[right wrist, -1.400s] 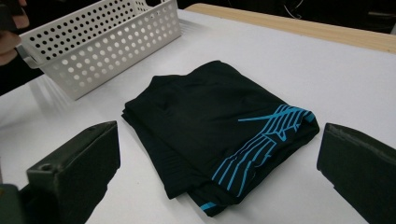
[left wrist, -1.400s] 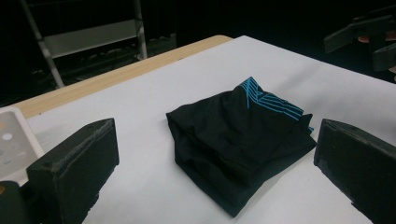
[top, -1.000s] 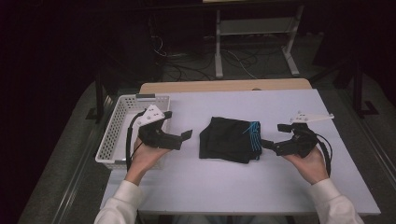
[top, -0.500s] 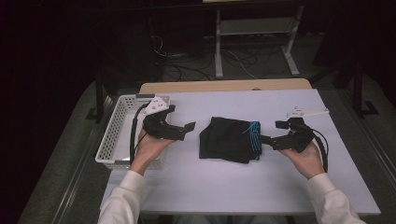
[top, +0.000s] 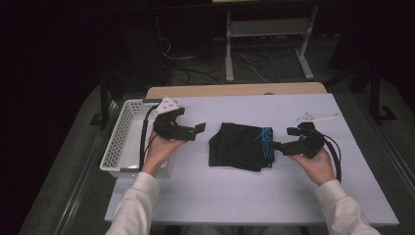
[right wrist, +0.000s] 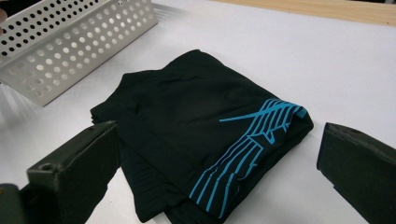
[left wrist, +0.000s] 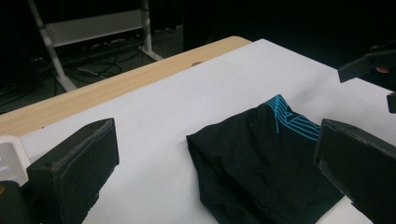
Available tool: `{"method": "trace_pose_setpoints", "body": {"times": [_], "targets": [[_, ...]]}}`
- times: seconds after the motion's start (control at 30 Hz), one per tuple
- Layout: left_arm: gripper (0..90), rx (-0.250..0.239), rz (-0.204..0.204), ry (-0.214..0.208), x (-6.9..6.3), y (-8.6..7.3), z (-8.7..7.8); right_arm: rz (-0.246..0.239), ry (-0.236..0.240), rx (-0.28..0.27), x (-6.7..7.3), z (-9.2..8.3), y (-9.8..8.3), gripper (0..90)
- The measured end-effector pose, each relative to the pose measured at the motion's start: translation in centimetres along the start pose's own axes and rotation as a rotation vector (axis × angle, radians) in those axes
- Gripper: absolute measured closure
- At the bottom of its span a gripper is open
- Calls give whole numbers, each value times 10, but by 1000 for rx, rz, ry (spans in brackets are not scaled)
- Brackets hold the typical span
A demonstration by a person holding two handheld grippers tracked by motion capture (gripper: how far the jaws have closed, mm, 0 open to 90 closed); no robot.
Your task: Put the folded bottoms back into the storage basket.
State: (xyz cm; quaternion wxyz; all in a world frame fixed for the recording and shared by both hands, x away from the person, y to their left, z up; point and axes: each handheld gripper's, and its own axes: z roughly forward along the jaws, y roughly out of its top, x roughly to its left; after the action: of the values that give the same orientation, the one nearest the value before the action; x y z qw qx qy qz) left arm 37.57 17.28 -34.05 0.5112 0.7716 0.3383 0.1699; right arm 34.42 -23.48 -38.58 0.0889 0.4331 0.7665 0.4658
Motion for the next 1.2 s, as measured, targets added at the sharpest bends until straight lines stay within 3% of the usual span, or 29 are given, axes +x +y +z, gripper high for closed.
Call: {"method": "trace_pose_setpoints", "body": {"times": [0.57, 1.2], "targets": [[0, 21, -49, -3, 8, 2, 23, 61, -7, 50, -10, 13, -10, 0], [0, 69, -93, -14, 12, -3, 54, 111, -17, 127, -8, 27, -15, 0]]}}
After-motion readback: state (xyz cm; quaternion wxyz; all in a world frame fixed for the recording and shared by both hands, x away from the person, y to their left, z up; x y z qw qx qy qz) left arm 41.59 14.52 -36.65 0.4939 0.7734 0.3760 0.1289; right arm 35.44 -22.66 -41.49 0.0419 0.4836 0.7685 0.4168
